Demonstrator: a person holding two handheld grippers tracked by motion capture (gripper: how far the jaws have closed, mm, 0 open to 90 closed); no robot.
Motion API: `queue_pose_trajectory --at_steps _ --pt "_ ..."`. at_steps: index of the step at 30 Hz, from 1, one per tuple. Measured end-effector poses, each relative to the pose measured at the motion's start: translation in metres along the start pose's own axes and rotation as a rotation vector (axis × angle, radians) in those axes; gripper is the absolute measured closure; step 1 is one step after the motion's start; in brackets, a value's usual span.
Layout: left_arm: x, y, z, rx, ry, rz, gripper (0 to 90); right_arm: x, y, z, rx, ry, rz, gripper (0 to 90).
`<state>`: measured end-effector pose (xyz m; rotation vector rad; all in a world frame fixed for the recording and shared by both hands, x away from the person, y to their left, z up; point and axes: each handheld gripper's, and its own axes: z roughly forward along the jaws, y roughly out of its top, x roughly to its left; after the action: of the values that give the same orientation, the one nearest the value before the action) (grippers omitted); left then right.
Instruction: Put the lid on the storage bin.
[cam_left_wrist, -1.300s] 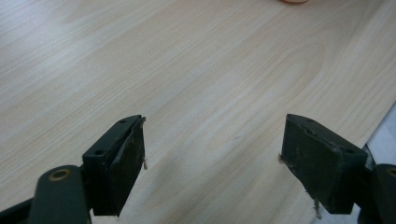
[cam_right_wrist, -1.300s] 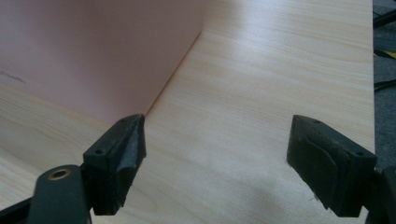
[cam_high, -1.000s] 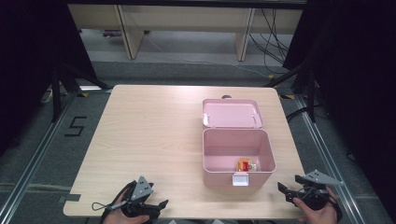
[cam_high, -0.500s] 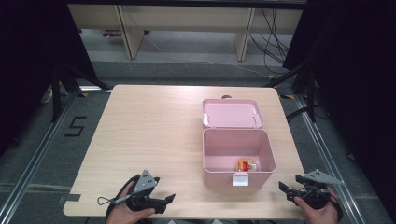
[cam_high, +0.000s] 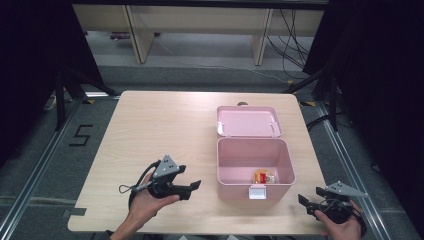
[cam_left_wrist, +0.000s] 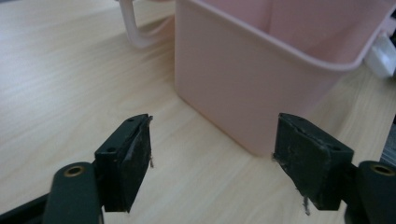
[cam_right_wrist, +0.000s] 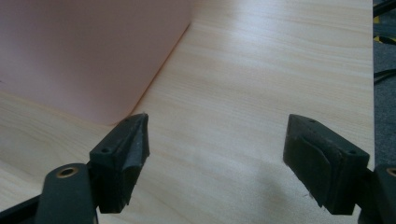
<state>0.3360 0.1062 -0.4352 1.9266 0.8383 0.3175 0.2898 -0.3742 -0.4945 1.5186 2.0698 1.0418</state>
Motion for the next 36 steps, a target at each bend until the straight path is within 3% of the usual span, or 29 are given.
queue_pose_trajectory --at_steps 1,6,12,15,16,17,19,20,21,23,24,26,27,36 --pt "0.0 0.004 0.002 0.003 0.007 0.002 29.1 -0.002 0.0 0.0 -0.009 -0.004 -0.033 23.6" --pt "0.001 0.02 0.015 0.021 0.009 0.021 33.1 -0.003 0.0 0.0 -0.012 0.004 -0.028 23.7" --pt "0.003 0.035 0.028 0.009 0.005 0.023 38.9 -0.005 0.0 0.0 -0.006 -0.001 -0.037 23.8" --pt "0.002 0.049 0.037 0.022 0.003 0.05 41.7 -0.006 -0.001 0.001 -0.017 -0.002 -0.048 23.9" --pt "0.002 0.053 0.04 0.026 0.007 0.054 42.3 -0.006 -0.001 0.001 -0.014 -0.001 -0.046 23.9" --pt "0.001 0.056 0.043 0.018 0.019 0.06 43.9 -0.003 -0.001 0.001 -0.002 0.005 -0.004 23.9" --pt "0.003 0.061 0.048 0.041 0.015 0.068 45.2 -0.003 -0.001 0.001 -0.003 0.009 -0.003 24.0" --pt "0.003 0.063 0.052 0.039 0.02 0.06 45.6 -0.006 -0.001 0.002 -0.014 0.002 -0.042 24.2" --pt "0.004 0.064 0.054 0.047 0.022 0.068 46.6 -0.006 -0.001 0.002 -0.013 0.0 -0.046 24.2" --pt "0.006 0.068 0.06 0.036 0.036 0.059 48.3 -0.006 -0.001 0.002 -0.012 0.003 -0.041 24.2" --pt "0.007 0.07 0.062 0.041 0.054 0.072 49.8 -0.003 -0.002 0.002 0.0 0.015 0.0 24.2" --pt "0.009 0.073 0.067 0.052 0.037 0.062 50.8 -0.004 -0.002 0.002 -0.002 0.016 -0.005 24.2" --pt "0.009 0.073 0.067 0.052 0.037 0.062 51.1 -0.006 -0.002 0.003 -0.011 0.019 -0.031 24.2" --pt "0.011 0.087 0.091 0.103 0.068 0.063 56.2 -0.005 -0.002 0.004 0.002 0.029 -0.003 24.2"
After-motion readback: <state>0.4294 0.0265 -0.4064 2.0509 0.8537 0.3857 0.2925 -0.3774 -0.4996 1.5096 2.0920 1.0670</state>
